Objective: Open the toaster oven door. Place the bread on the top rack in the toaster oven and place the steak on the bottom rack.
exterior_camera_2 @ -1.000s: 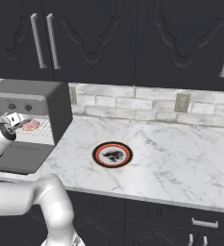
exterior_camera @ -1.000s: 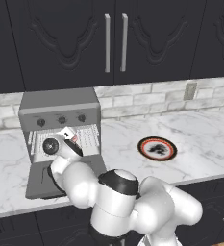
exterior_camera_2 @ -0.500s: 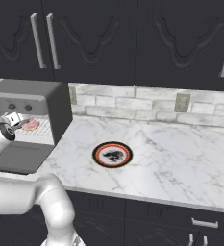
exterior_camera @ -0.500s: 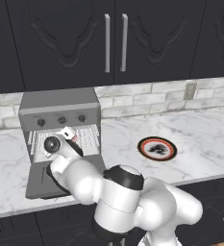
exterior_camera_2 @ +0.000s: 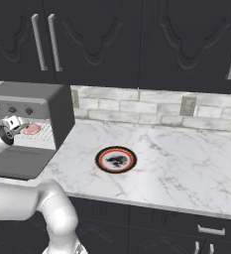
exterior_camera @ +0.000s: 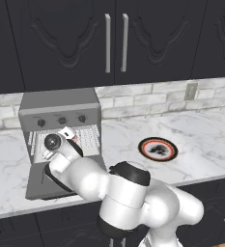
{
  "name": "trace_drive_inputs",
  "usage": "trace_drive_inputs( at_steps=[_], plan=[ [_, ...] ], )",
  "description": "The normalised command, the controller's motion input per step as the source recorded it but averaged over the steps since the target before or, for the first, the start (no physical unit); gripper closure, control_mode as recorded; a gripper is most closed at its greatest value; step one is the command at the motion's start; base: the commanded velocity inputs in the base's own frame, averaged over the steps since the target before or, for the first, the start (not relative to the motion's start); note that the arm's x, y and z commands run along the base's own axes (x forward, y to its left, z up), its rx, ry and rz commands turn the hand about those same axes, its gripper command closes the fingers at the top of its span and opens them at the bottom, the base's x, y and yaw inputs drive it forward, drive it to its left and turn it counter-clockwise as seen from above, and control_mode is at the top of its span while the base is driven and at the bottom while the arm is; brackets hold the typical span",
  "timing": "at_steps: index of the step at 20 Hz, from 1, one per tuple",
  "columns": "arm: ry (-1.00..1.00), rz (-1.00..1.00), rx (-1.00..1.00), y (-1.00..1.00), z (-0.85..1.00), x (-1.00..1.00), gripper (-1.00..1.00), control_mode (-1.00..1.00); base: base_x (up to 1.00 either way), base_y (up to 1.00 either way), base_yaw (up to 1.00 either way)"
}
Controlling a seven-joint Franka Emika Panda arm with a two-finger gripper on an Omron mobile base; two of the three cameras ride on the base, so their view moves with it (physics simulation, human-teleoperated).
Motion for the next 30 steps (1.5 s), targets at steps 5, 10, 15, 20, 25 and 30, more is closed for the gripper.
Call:
trace_drive_inputs(
  at_steps=[5,10,15,20,25,30],
  plan=[
    [0.18,-0.08,0.04,0.21,-0.29,-0.45,1.00,-1.00,0.00,0.00,0.00],
    [0.17,-0.08,0.04,0.20,-0.30,-0.45,1.00,-1.00,0.00,0.00,0.00],
    [0.27,-0.13,0.09,0.16,-0.21,-0.52,1.00,-1.00,0.00,0.00,0.00],
    [0.27,-0.13,0.08,0.17,-0.24,-0.50,1.00,-1.00,0.00,0.00,0.00],
    [0.25,-0.11,0.07,0.14,-0.31,-0.47,1.00,-1.00,0.00,0.00,0.00],
    [0.22,-0.11,0.06,0.12,-0.36,-0.50,1.00,-1.00,0.00,0.00,0.00]
  ],
)
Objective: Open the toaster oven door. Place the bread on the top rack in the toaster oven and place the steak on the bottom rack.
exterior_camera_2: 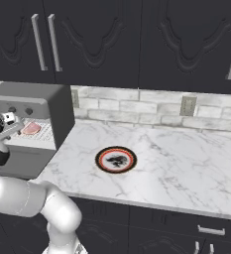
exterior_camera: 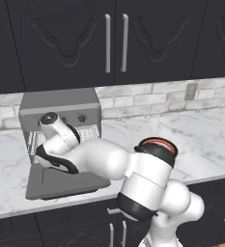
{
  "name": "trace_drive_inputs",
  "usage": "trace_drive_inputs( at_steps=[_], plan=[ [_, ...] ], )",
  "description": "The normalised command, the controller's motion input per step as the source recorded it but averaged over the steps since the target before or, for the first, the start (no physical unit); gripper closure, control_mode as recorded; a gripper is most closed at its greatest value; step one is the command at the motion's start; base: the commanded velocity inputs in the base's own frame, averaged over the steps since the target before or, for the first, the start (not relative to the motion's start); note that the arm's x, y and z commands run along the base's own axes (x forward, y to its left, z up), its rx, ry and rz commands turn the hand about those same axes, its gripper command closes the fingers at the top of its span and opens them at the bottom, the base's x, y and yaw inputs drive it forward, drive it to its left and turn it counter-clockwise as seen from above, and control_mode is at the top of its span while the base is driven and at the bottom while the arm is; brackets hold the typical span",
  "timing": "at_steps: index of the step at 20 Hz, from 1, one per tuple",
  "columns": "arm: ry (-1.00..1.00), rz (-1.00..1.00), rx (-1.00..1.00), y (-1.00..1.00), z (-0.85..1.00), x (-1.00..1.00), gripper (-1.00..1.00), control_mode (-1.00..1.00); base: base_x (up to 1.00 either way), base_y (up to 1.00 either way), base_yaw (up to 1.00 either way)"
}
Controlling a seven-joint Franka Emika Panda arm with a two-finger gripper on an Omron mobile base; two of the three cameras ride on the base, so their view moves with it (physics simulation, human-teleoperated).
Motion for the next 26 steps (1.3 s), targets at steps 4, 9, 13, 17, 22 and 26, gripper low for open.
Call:
trace_drive_inputs(
  at_steps=[4,9,13,17,22,26],
  plan=[
    [0.20,-0.10,0.06,0.10,-0.37,-0.56,1.00,-1.00,0.00,0.00,0.00],
    [0.15,-0.10,0.06,0.08,-0.37,-0.61,1.00,-1.00,0.00,0.00,0.00],
    [0.13,-0.09,0.05,0.05,-0.42,-0.61,1.00,-1.00,0.00,0.00,0.00],
    [0.11,-0.09,0.08,0.01,-0.41,-0.60,1.00,-1.00,0.00,0.00,0.00],
    [0.06,-0.09,0.09,0.01,-0.39,-0.64,1.00,-1.00,0.00,0.00,0.00],
    [0.02,-0.09,0.08,0.04,-0.37,-0.67,1.00,-1.00,0.00,0.00,0.00]
  ],
)
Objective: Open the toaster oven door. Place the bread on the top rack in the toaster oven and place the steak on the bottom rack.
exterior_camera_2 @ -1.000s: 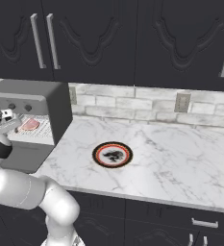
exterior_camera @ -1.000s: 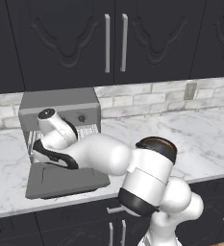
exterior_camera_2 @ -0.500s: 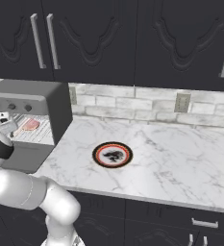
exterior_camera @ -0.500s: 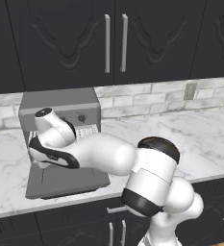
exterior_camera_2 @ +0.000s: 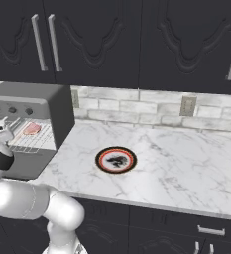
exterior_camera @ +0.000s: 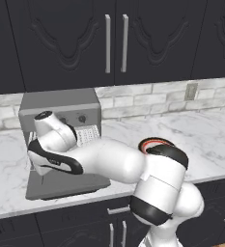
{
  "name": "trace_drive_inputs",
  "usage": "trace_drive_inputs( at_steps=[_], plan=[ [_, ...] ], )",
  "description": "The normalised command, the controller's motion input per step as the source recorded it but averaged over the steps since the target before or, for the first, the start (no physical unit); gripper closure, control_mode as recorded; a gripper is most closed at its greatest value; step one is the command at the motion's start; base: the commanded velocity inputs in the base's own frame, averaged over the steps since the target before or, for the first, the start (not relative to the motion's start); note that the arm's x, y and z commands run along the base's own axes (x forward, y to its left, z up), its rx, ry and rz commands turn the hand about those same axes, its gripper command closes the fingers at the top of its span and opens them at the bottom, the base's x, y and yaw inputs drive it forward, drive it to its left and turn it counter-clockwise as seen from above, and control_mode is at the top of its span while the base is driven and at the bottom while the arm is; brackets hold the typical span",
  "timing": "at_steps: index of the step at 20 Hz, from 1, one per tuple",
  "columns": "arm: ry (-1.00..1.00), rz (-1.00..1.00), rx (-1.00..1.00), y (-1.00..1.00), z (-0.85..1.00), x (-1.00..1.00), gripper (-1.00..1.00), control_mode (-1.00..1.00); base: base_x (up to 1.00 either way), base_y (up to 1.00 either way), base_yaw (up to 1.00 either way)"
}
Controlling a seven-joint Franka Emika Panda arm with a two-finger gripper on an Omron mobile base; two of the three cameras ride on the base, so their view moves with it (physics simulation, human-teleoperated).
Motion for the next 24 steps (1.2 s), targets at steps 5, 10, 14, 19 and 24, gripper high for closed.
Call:
trace_drive_inputs(
  at_steps=[5,10,14,19,24],
  plan=[
    [0.00,-0.08,0.05,0.10,-0.40,-0.69,1.00,-1.00,0.00,0.00,0.00],
    [0.00,-0.07,0.07,0.11,-0.38,-0.65,1.00,-1.00,0.00,0.00,0.00],
    [0.00,-0.05,0.08,0.08,-0.35,-0.58,1.00,-1.00,0.00,0.00,0.00],
    [-0.01,-0.07,0.06,-0.04,0.18,-0.38,1.00,-1.00,0.00,0.00,0.00],
    [-0.01,-0.15,0.00,-0.20,0.30,-0.53,1.00,-1.00,0.00,0.00,0.00]
  ],
)
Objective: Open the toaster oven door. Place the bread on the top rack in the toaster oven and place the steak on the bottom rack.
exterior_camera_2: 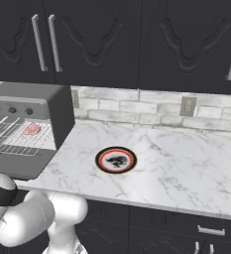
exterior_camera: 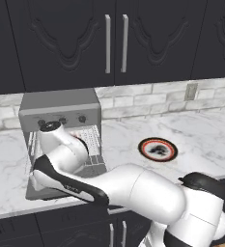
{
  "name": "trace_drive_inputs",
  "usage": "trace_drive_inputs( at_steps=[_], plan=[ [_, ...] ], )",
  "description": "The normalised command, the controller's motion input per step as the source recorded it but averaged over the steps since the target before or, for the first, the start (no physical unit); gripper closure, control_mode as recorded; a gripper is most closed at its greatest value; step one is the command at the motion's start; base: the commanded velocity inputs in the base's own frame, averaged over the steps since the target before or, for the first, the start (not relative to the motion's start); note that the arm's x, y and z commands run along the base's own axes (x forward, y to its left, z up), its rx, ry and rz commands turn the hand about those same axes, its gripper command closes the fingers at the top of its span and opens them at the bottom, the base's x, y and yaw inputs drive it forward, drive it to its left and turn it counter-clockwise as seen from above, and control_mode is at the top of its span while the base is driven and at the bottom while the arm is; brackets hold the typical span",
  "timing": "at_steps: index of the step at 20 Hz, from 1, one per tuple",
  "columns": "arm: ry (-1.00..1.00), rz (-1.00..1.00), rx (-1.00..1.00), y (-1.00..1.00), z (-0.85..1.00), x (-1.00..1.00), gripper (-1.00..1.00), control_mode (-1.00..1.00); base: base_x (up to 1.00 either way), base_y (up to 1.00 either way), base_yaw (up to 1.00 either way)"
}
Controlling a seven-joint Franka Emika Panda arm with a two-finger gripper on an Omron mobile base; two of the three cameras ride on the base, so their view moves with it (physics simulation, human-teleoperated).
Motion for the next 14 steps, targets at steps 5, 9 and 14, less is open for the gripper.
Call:
trace_drive_inputs(
  at_steps=[5,9,14],
  plan=[
    [0.00,-0.17,-0.03,-0.13,0.53,-0.35,1.00,-1.00,0.00,0.00,0.00],
    [0.00,-0.19,-0.06,-0.20,0.46,-0.22,-1.00,-1.00,0.00,0.00,0.00],
    [0.00,-0.11,-0.01,-0.41,0.31,-0.25,-1.00,-1.00,0.00,0.00,0.00]
  ],
)
